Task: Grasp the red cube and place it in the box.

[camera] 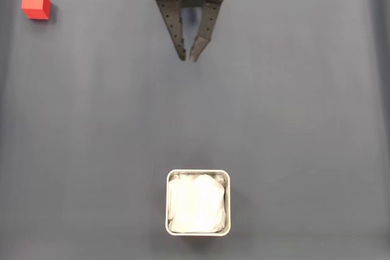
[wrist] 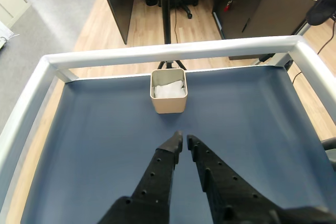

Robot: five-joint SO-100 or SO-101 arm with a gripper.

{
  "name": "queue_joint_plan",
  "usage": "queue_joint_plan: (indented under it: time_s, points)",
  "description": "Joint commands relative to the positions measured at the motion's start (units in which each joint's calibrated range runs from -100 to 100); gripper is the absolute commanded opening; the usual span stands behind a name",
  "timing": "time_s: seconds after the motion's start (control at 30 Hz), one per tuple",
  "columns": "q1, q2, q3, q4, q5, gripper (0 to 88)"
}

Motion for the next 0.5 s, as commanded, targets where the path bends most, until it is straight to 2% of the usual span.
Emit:
queue_joint_plan:
  time_s: [0.0,0.47]
  points:
    - [2.8,0.3,-2.4,0.5,-0.1,0.0]
    - [10.3,2.5,-6.6,3.3,-1.8,0.1]
